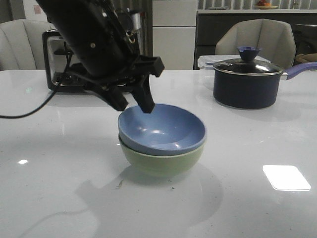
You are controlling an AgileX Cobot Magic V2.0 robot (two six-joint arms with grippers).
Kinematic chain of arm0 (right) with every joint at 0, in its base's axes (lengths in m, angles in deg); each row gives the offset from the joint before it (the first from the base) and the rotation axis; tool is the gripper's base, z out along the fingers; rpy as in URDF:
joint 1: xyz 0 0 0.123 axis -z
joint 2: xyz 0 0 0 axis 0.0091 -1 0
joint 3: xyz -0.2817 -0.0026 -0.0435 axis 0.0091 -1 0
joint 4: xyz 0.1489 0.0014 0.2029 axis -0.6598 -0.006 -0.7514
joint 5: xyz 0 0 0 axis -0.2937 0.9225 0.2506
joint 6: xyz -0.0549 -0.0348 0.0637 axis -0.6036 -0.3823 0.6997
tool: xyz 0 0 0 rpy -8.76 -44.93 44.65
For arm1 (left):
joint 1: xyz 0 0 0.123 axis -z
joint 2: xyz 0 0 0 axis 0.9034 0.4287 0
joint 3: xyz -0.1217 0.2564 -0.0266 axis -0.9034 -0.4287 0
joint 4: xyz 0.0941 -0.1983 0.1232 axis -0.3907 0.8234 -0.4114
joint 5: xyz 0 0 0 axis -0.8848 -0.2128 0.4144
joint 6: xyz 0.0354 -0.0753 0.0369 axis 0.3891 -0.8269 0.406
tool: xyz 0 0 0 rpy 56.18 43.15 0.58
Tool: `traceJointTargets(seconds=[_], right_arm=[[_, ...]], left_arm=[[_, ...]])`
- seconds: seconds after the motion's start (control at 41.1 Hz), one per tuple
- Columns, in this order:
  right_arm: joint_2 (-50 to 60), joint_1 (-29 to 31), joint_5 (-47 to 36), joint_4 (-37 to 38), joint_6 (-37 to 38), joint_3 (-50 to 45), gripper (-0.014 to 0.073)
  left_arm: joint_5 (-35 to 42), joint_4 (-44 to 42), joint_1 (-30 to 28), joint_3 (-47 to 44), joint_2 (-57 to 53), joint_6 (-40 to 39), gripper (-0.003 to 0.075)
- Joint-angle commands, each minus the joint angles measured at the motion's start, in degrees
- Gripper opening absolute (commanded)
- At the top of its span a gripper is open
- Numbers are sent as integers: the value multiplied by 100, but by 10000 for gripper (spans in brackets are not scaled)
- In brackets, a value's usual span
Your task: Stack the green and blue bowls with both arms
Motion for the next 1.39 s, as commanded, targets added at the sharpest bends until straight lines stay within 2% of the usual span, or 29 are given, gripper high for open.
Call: traceJointTargets(seconds=[0.0, 0.195, 0.365, 0.926, 1.12, 1.364], right_arm=[[39, 15, -316, -14, -84, 161, 416], [39, 15, -316, -14, -84, 161, 416], [39, 15, -316, -14, -84, 161, 416], [39, 15, -316, -14, -84, 161, 416], [39, 15, -324, -14, -84, 161, 416], [32, 15, -260, 239, -84, 161, 416]], left_arm=[[76, 127, 50, 190, -757, 252, 409], [-49, 105, 50, -209, -1788, 691, 401], [-49, 50, 50, -1055, -2878, 1148, 401], [-49, -189, 50, -3402, -6576, 1153, 401], [-49, -202, 50, -3829, -7252, 1153, 401], [-51, -310, 50, -4048, -7325, 1002, 400]])
